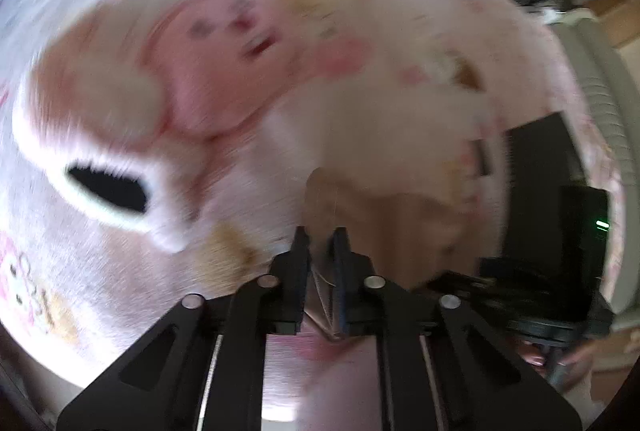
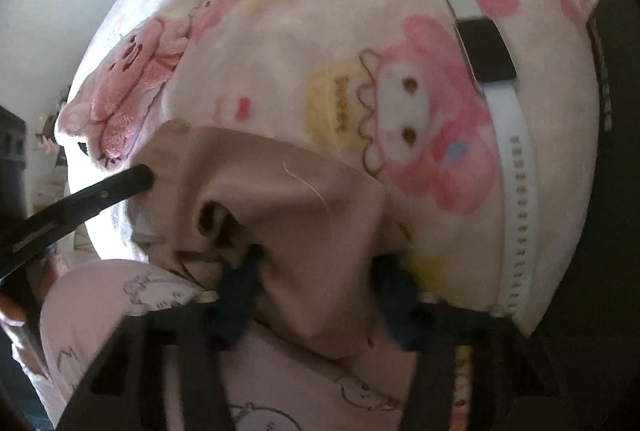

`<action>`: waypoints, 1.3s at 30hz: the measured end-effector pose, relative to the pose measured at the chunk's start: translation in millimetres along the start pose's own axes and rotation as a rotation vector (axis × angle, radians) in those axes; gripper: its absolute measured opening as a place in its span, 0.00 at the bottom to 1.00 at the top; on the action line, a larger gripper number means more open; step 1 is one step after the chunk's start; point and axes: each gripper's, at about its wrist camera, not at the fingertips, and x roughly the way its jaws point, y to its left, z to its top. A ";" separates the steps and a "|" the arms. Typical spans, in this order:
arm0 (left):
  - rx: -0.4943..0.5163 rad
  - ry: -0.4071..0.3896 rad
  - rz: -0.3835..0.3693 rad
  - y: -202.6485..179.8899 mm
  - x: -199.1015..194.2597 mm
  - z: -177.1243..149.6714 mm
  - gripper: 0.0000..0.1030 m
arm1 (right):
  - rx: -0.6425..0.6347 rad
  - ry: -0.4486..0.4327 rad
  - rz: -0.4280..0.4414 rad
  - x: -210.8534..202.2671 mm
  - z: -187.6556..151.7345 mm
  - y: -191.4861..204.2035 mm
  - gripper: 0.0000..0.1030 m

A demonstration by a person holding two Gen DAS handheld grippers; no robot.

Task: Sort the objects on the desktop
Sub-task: 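Carry the beige cloth in the left gripper toward the black box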

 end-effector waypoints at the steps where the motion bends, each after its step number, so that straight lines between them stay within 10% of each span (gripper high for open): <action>1: 0.019 -0.028 -0.031 -9.0 -8.1 1.2 0.03 | -0.022 -0.011 0.010 -3.3 3.5 6.5 0.30; 3: 0.064 -0.090 -0.038 -28.9 -25.9 5.1 0.03 | -0.048 -0.059 0.032 -15.8 10.5 18.6 0.14; 9: 0.087 -0.258 -0.012 -53.3 -74.4 11.7 0.03 | -0.058 -0.301 0.007 -78.7 22.7 38.0 0.10; 14: 0.014 -0.174 0.070 -29.1 -53.4 12.5 0.06 | -0.023 -0.265 -0.011 -69.0 34.7 26.9 0.10; 19: -0.065 -0.099 0.013 -3.7 -31.3 6.6 0.53 | 0.049 -0.189 0.063 -42.2 25.6 4.0 0.42; 25: -0.111 -0.080 0.086 8.8 -13.0 13.6 0.55 | 0.053 -0.154 0.014 -12.3 50.1 14.1 0.51; 28: -0.159 -0.025 0.013 21.8 5.5 14.0 0.52 | 0.063 -0.119 0.015 7.5 63.7 17.5 0.51; 29: -0.156 -0.008 0.017 22.4 9.4 13.8 0.30 | 0.056 -0.111 0.012 11.6 66.4 20.0 0.45; 32: -0.102 -0.046 0.012 7.2 -1.0 10.0 0.06 | 0.015 -0.133 0.004 5.1 72.8 33.2 0.12; 39: 0.057 -0.126 -0.063 -65.2 -46.2 -4.5 0.06 | -0.005 -0.289 0.074 -64.0 77.0 46.0 0.05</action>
